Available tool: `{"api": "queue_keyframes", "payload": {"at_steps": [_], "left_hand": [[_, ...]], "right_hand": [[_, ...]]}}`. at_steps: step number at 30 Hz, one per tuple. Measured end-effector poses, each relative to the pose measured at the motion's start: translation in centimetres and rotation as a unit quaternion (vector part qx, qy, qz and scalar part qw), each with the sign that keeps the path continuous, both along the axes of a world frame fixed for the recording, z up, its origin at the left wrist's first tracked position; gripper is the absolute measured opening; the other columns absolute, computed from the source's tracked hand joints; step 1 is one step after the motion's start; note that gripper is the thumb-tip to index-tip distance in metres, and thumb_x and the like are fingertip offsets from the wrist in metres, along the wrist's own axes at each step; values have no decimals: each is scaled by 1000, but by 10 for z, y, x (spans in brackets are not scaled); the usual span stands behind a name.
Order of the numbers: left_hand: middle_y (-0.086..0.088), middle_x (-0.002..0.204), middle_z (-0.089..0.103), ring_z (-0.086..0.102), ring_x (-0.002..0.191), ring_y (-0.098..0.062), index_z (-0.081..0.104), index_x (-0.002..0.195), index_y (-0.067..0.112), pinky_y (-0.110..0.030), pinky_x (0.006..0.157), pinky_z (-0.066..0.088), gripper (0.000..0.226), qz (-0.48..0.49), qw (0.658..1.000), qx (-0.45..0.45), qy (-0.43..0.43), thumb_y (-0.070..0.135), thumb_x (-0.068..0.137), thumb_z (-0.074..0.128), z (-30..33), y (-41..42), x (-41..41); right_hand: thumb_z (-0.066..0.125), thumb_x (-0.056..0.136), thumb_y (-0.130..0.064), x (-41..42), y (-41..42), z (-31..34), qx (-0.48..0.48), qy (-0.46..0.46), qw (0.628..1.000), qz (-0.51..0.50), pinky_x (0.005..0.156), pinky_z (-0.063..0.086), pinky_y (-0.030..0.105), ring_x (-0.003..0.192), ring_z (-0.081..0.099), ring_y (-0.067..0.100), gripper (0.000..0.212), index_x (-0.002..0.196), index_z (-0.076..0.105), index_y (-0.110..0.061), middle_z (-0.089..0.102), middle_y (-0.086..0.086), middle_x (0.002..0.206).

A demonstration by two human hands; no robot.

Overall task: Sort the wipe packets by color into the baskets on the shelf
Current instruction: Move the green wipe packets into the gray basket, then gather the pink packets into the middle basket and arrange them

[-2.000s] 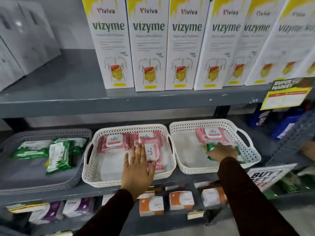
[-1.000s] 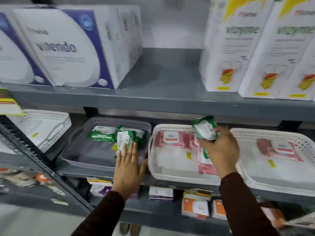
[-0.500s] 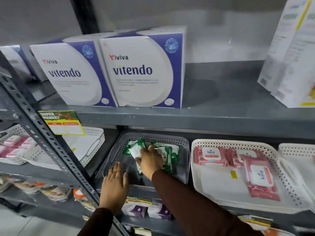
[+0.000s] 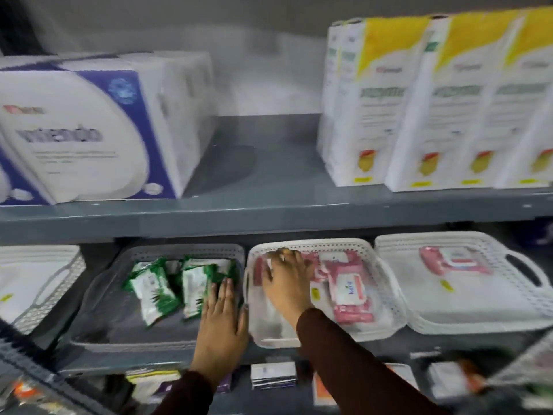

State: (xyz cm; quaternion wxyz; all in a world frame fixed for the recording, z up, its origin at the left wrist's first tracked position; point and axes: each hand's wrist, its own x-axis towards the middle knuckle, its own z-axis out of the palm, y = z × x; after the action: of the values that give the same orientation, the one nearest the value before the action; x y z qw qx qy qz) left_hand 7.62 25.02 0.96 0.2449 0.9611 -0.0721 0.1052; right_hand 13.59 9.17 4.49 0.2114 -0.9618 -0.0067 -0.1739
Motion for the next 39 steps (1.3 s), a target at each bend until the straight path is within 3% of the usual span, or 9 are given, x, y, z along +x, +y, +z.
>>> {"api": "queue_keyframes", "payload": {"at_steps": [4,9,16,20,23,27,32,36,39], "left_hand": [[-2,158,1,-1,148,-18,7,152,8,-32,119,0,85,-85,996,38,-11,65,90,3,-6,-91,1],[-9,161,5,-8,144,-19,7,152,6,-36,120,1,96,-118,988,96,-6,66,82,-19,-16,-164,-2],[-4,162,-3,-9,147,-22,-7,153,16,-40,119,-5,78,-110,985,132,32,61,91,3,-15,-226,-4],[1,161,-12,-15,146,-19,-13,152,21,-39,117,-9,76,-90,986,133,52,65,95,12,-15,-229,-4],[5,157,-18,-18,145,-18,-17,151,24,-39,117,-8,75,-87,985,134,67,65,94,10,-12,-231,-8],[5,157,-15,-12,147,-19,-13,152,23,-42,120,-2,80,-82,984,141,74,69,88,2,-9,-230,-7],[3,159,-11,-11,147,-19,-10,152,23,-42,121,0,88,-87,984,143,67,73,80,-10,-7,-232,-9],[-1,161,-2,-8,148,-19,-4,154,21,-42,121,-1,81,-83,987,134,44,69,89,0,-6,-231,-13],[-3,161,-4,-14,147,-21,-6,152,18,-42,121,-3,77,-62,985,159,22,65,92,0,-9,-213,-21]], "right_hand": [[60,78,-26,-5,-115,-2,29,-20,993,-111,87,41,47,100,62,33,24,99,70,-24,70,7,99],[60,84,-25,-13,-228,-7,45,12,980,-196,91,35,44,112,56,32,32,114,68,-19,67,10,114],[51,92,-36,6,-339,-20,2,167,942,-292,106,35,53,138,34,39,57,143,40,-14,39,20,151],[44,94,-43,19,-382,-31,13,231,918,-323,110,26,66,145,19,45,60,149,28,-24,19,19,161],[37,96,-44,22,-396,-49,22,263,916,-304,110,25,69,147,10,49,56,149,24,-31,7,18,164],[37,93,-36,18,-384,-57,-49,237,929,-281,95,49,51,136,33,51,46,137,43,-23,31,23,154],[35,91,-45,-5,-343,-58,-73,246,939,-228,84,47,43,122,46,46,43,122,55,-24,50,25,135],[54,90,-48,-23,-334,-27,35,239,936,-255,85,48,44,115,44,45,38,118,57,-22,40,28,137],[68,84,-35,-36,-329,-10,154,149,943,-256,78,49,42,110,42,41,33,113,60,-22,43,23,127]]}}
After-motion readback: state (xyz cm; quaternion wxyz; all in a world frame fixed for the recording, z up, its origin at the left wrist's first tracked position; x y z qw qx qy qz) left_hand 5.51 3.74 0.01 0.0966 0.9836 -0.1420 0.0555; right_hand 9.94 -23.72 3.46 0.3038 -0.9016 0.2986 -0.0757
